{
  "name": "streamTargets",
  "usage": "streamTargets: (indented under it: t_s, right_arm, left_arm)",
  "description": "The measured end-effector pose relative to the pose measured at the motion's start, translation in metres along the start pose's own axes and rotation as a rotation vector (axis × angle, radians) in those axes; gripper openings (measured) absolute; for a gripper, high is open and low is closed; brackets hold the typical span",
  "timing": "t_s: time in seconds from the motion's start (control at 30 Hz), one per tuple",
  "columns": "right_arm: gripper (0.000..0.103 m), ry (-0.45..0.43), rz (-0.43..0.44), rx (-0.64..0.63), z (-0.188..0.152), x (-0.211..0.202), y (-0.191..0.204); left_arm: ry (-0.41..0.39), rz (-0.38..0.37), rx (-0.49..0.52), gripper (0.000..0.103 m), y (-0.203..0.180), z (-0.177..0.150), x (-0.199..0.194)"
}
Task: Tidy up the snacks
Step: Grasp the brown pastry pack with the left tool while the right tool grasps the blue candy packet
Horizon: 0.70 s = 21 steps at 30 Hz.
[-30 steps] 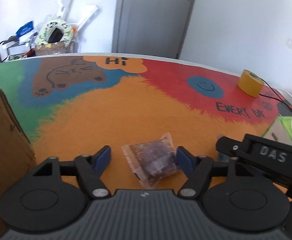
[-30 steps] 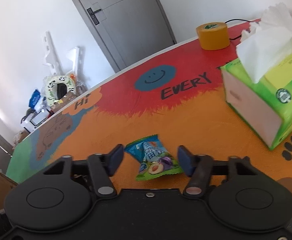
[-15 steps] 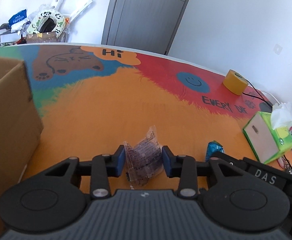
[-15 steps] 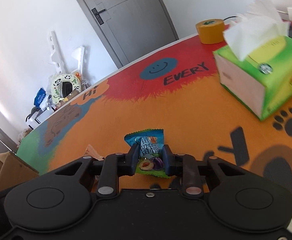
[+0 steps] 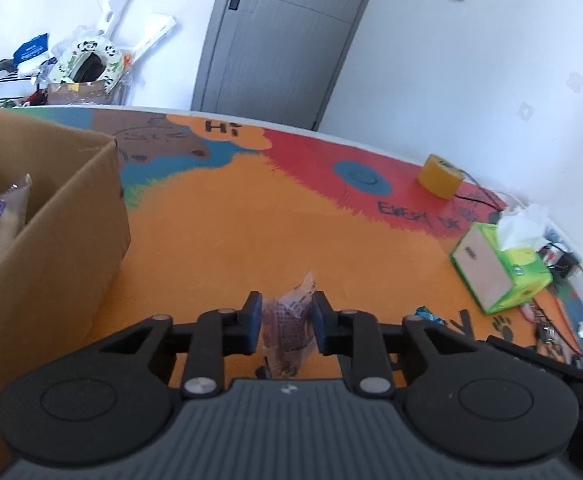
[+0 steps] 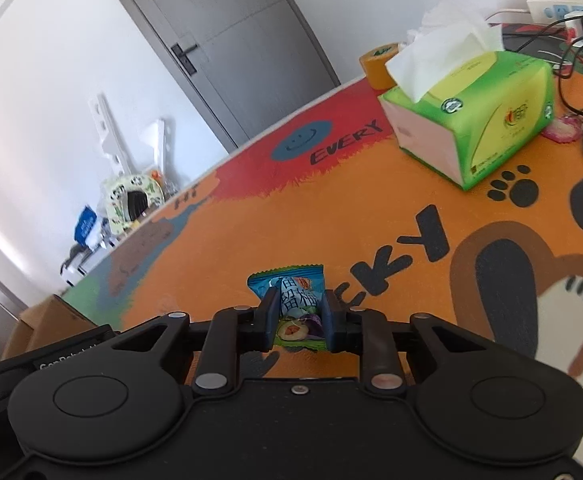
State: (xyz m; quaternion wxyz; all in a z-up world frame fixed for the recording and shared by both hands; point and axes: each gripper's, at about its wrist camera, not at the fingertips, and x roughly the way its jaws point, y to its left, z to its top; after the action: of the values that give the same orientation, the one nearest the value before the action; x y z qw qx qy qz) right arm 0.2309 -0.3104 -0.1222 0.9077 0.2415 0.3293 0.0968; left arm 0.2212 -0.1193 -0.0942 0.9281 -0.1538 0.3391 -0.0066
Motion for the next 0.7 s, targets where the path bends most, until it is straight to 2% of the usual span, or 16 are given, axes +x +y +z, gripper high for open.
streamTargets:
  t_s: [0.1, 0.23, 0.33, 0.4, 0.43, 0.47, 0.53, 0.7]
  right_arm:
    - [0.023, -0.012, 0.000, -0.012, -0.004, -0.006, 0.005]
    - [0.022, -0.033, -0.005, -0.017, -0.010, -0.018, 0.004]
    - [0.022, -0.039, -0.018, -0.012, -0.012, -0.021, 0.001]
    - [0.022, -0.043, -0.033, -0.017, -0.012, -0.021, 0.000]
    - [0.022, -0.046, -0.039, -0.018, -0.011, -0.021, 0.000]
    - [0.022, -0.048, -0.045, -0.019, -0.012, -0.022, -0.001]
    - [0.023, -0.051, -0.057, -0.018, -0.011, -0.020, -0.004]
    - [0.023, -0.059, -0.087, -0.010, -0.012, -0.018, -0.013]
  left_arm:
    - [0.003, -0.007, 0.012, 0.018, 0.000, -0.002, -0.005]
    - [0.018, 0.000, -0.016, 0.018, 0.005, -0.006, -0.009]
    - [0.036, 0.028, -0.022, 0.029, 0.005, -0.008, -0.009]
    - [0.042, 0.030, -0.014, 0.048, 0.003, -0.009, -0.008]
    - [0.039, 0.035, -0.010, 0.061, 0.002, -0.009, -0.008]
    - [0.032, 0.037, -0.002, 0.068, 0.000, -0.010, -0.008]
    - [0.017, 0.031, 0.034, 0.070, -0.005, -0.012, -0.006]
    - [0.049, 0.052, 0.071, 0.070, -0.015, -0.017, 0.012]
